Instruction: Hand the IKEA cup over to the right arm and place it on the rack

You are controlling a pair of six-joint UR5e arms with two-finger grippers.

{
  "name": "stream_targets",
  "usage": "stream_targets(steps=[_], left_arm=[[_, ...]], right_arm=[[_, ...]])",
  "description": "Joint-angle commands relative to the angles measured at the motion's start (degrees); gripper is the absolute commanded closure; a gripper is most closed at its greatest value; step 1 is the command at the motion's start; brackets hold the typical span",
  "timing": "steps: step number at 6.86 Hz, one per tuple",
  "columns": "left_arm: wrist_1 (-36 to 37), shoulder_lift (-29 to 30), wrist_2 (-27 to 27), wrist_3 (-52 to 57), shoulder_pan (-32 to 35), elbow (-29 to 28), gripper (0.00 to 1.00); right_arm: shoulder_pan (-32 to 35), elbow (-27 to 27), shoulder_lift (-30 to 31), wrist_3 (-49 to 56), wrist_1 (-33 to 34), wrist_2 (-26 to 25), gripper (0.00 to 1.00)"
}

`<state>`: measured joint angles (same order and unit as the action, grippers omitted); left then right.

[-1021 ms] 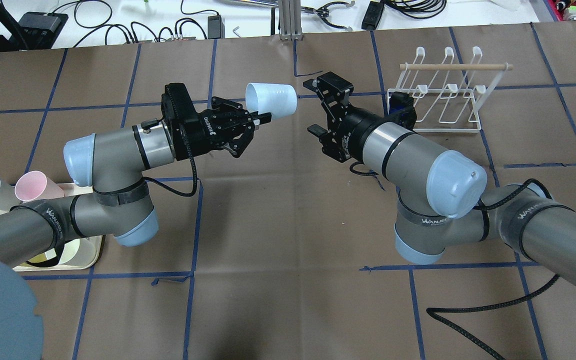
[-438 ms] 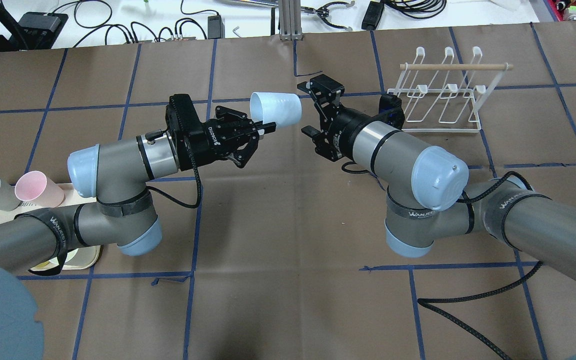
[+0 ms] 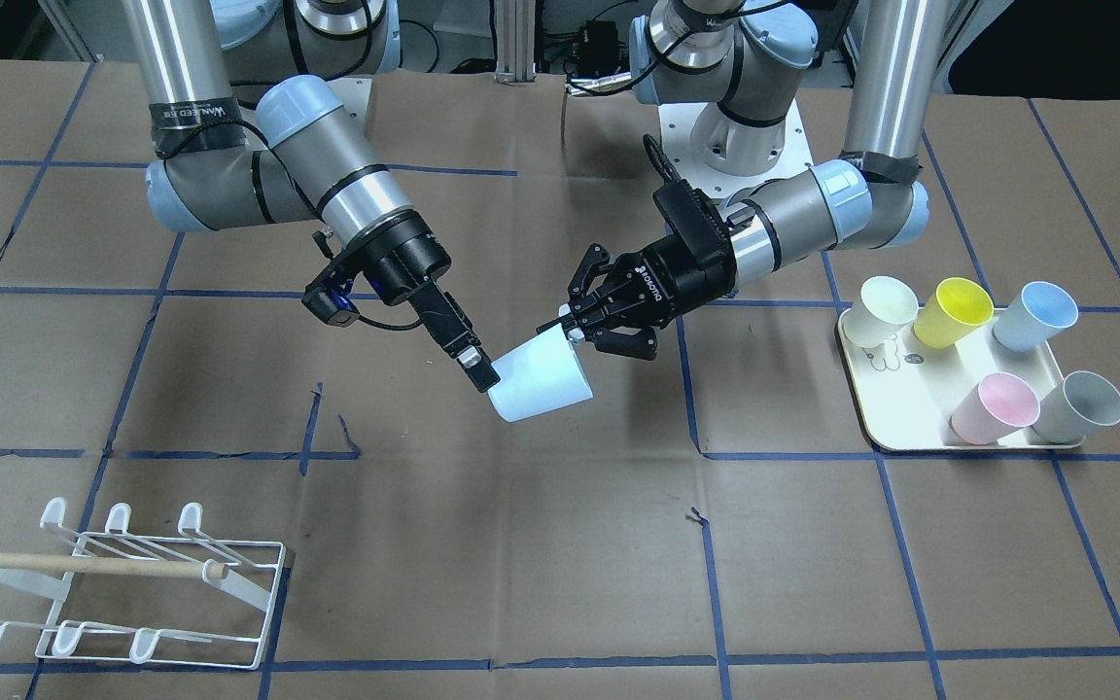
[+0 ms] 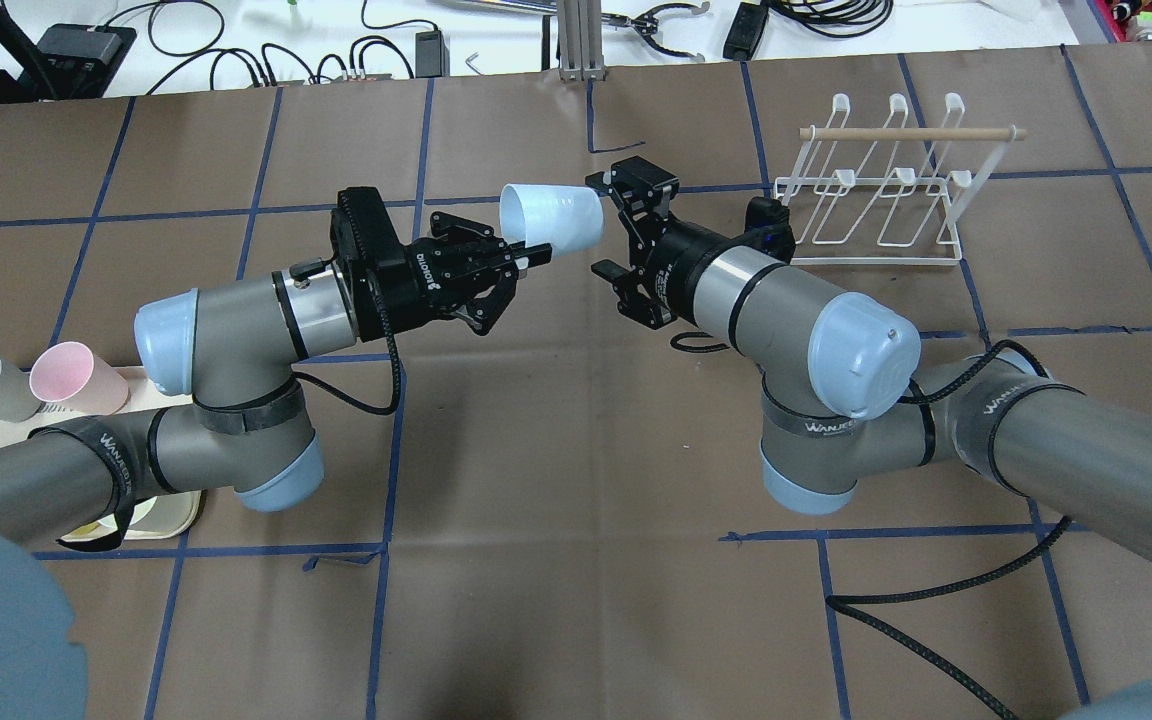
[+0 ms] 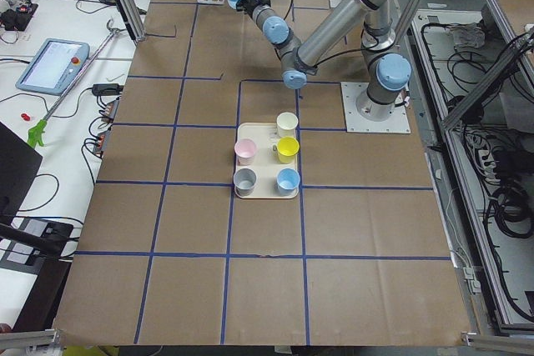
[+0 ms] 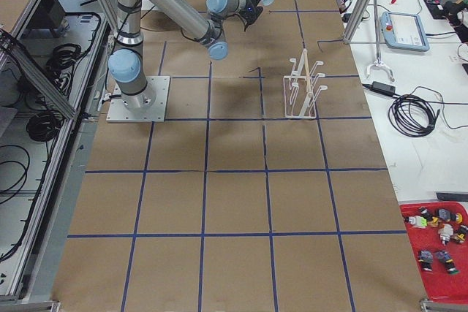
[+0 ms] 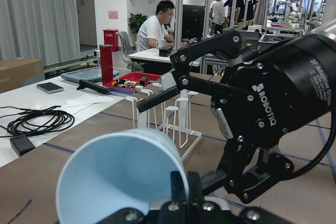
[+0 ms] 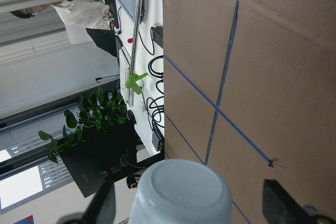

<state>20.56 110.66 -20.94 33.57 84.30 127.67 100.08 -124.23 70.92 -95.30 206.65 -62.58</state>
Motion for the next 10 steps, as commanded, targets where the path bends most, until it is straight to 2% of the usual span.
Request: stream_targets(steps=[1,5,7,8,10], left_arm=[[0.0,0.1,0.0,-0.4,0.0,0.1,0.98],[0.1,0.1,0.0,-0.4,0.0,0.1,0.97],[0.1,0.1,0.0,-0.4,0.0,0.1,0.97],[0.1,0.1,0.0,-0.4,0.0,0.1,0.96],[0.1,0.1,0.1,-0.4,0.0,0.1,0.96]], right_arm=[[0.2,1.4,-0.3,-0.6,-0.3,-0.1,0.04],[1.6,3.5,-2.6,-1.6,-0.3,-0.1,0.04],[1.8,3.7,-3.1,-1.6,-0.4,0.0,0.08],[1.9,3.6,-3.1,-1.6,-0.4,0.0,0.11],[2.0,3.7,-3.1,-1.6,-0.4,0.1,0.28]])
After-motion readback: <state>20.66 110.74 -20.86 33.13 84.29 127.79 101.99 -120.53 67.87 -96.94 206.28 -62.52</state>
